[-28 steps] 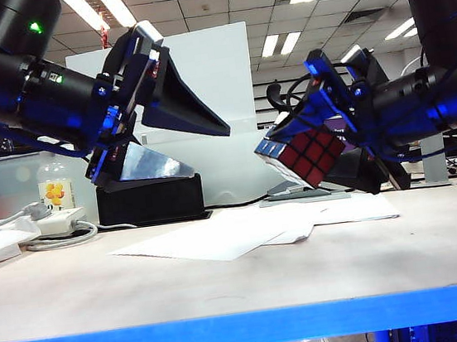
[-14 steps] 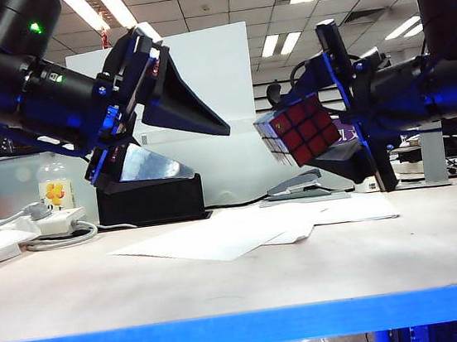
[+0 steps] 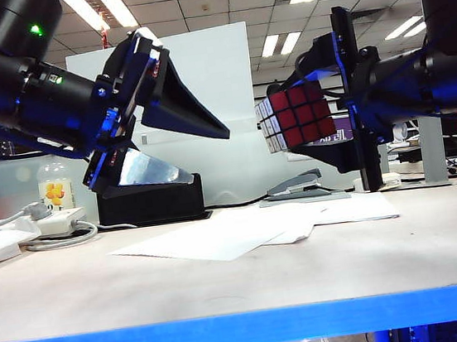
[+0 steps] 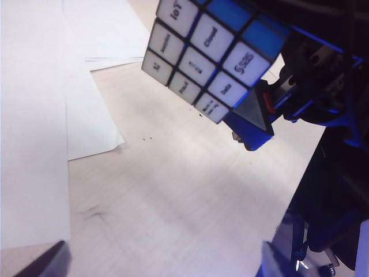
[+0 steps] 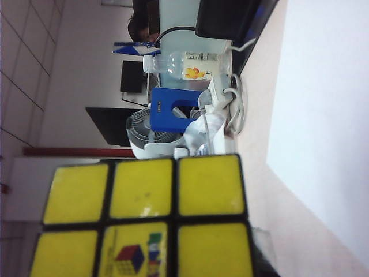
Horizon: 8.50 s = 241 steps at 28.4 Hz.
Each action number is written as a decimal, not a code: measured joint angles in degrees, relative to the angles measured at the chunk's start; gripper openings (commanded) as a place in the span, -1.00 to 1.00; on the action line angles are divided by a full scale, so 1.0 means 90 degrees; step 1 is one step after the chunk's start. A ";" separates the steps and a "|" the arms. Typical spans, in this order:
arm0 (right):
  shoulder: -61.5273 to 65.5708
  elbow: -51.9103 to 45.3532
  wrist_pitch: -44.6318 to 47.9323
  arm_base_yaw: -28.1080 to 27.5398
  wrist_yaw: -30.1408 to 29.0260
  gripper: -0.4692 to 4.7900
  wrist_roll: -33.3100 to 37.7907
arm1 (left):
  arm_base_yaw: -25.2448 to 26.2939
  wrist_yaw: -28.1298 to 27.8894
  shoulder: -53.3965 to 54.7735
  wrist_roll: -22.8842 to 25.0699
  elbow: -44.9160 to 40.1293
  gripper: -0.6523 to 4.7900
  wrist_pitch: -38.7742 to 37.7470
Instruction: Rotate the Rubik's Cube so that the bottom side is facing up.
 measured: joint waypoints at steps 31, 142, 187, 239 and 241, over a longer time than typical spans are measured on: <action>-0.0257 0.0012 0.1292 0.0160 0.0889 -0.14 0.3723 | 0.0000 -0.0002 -0.0010 -0.0041 0.0000 0.84 -0.0389; -0.0410 0.0010 0.1311 -0.1260 -0.1982 0.67 0.2603 | -0.0299 0.0401 0.0636 0.2018 0.1889 -0.58 -0.1336; -0.0493 0.0010 0.1328 -0.1234 -0.2407 0.67 0.2555 | -0.0886 -0.2198 0.1899 -0.1554 0.5263 -0.78 -0.6348; -0.1418 0.0010 0.1333 -0.2640 -0.3203 0.67 0.2509 | -0.1258 -0.3208 0.5136 -0.1661 0.8694 -0.78 -0.9102; -0.1418 0.0007 0.1333 -0.2640 -0.3208 0.67 0.2509 | -0.1205 -0.3259 0.5166 -0.1620 0.8694 -0.78 -0.9107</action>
